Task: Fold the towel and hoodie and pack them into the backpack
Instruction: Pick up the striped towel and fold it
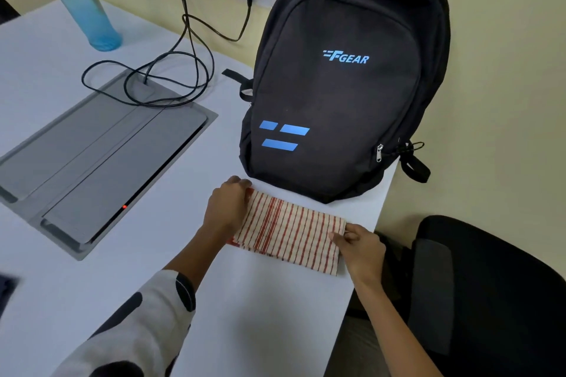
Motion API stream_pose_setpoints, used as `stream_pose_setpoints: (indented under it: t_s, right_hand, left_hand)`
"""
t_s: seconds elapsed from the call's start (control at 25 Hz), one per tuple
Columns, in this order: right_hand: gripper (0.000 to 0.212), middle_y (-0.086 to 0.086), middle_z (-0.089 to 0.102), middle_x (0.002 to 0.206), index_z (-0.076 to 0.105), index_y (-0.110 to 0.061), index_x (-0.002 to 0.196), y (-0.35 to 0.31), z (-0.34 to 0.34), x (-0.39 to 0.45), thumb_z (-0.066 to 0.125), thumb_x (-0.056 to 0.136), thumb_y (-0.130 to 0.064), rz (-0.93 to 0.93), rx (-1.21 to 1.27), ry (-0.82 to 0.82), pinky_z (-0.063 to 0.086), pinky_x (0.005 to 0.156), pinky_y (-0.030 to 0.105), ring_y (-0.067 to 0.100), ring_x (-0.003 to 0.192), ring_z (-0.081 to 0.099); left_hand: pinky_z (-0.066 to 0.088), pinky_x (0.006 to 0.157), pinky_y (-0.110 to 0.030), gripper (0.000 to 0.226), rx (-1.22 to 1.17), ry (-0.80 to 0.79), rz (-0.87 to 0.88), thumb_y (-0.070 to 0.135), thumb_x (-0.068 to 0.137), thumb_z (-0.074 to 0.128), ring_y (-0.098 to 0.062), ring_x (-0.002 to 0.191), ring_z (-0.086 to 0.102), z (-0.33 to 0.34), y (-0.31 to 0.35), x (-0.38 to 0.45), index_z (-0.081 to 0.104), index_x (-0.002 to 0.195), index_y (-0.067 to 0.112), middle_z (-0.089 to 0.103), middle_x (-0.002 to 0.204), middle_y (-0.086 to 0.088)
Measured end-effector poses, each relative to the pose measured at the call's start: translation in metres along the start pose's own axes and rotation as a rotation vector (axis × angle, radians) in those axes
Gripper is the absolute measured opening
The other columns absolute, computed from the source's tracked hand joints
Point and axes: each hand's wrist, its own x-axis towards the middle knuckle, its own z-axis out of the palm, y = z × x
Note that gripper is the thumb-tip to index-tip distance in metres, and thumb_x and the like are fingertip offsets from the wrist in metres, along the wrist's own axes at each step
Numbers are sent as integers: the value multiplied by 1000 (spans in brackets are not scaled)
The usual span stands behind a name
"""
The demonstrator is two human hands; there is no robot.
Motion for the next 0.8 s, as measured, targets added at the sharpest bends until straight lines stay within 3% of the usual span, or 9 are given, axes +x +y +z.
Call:
stream_pose_setpoints:
  t_s: [0.16, 0.24, 0.32, 0.4, 0.48, 0.56, 0.6, 0.72, 0.8]
  right_hand:
    - [48, 12, 50, 127, 53, -7, 131, 6, 13, -10, 68, 86, -13, -298, -345, 107, 50, 93, 41, 26, 119, 48]
    - [48, 13, 51, 131, 55, -9, 130, 9, 23, -16, 68, 85, -13, -467, -429, 120, 51, 94, 48, 28, 123, 46]
    - [45, 12, 50, 139, 54, -13, 133, 12, 35, -23, 63, 90, -23, -575, -465, 23, 41, 104, 50, 31, 132, 43]
    - [47, 8, 44, 146, 46, -20, 139, 16, 48, -30, 43, 97, -40, -672, -539, -64, 23, 114, 44, 28, 139, 34]
    - [52, 6, 37, 151, 36, -24, 144, 24, 56, -32, 21, 100, -48, -729, -649, -117, 11, 120, 41, 26, 142, 25]
    - [54, 8, 33, 153, 31, -24, 147, 29, 58, -32, 14, 101, -47, -749, -754, -151, 10, 117, 42, 28, 144, 22]
    - [55, 9, 32, 153, 30, -24, 147, 29, 59, -33, 11, 101, -46, -750, -791, -165, 12, 115, 43, 29, 143, 23]
    - [60, 11, 31, 153, 31, -22, 148, 23, 60, -31, 4, 101, -46, -735, -850, -198, 17, 112, 47, 31, 142, 26]
    - [61, 12, 33, 152, 33, -21, 147, 21, 60, -29, 3, 100, -47, -724, -853, -223, 19, 110, 48, 33, 141, 30]
  left_hand:
    - [35, 109, -43, 51, 141, 59, 127, 32, 94, 52, -30, 133, 39, 12, -3, -19, 42, 140, 13, 38, 148, -11]
    - [37, 106, -48, 56, 234, 40, 270, 31, 86, 66, -36, 129, 46, 19, -7, -31, 49, 135, 9, 45, 143, -16]
    - [37, 97, -48, 62, 264, 34, 374, 30, 76, 75, -40, 121, 54, 31, -15, -39, 55, 128, 3, 55, 133, -21]
    - [36, 98, -44, 60, 259, 19, 389, 41, 89, 57, -35, 126, 48, 38, -17, -48, 46, 135, 5, 52, 136, -20]
    - [22, 112, -36, 62, 258, 2, 344, 49, 100, 24, -26, 142, 25, 40, -20, -54, 27, 147, 9, 40, 146, -16]
    - [-5, 117, -32, 65, 260, -70, 320, 50, 100, 9, -21, 147, 9, 44, -26, -54, 9, 152, 11, 33, 150, -14]
    - [-10, 116, -33, 64, 285, -106, 304, 50, 100, 7, -22, 146, 14, 46, -28, -54, 5, 152, 11, 36, 149, -15]
    - [7, 117, -37, 73, 298, -142, 225, 54, 98, -4, -28, 138, 26, 46, -24, -54, 16, 149, 6, 37, 149, -14]
    - [-7, 114, -37, 89, 305, -63, 273, 65, 82, -25, -25, 144, -2, 50, -27, -57, 0, 148, 11, 4, 158, -8]
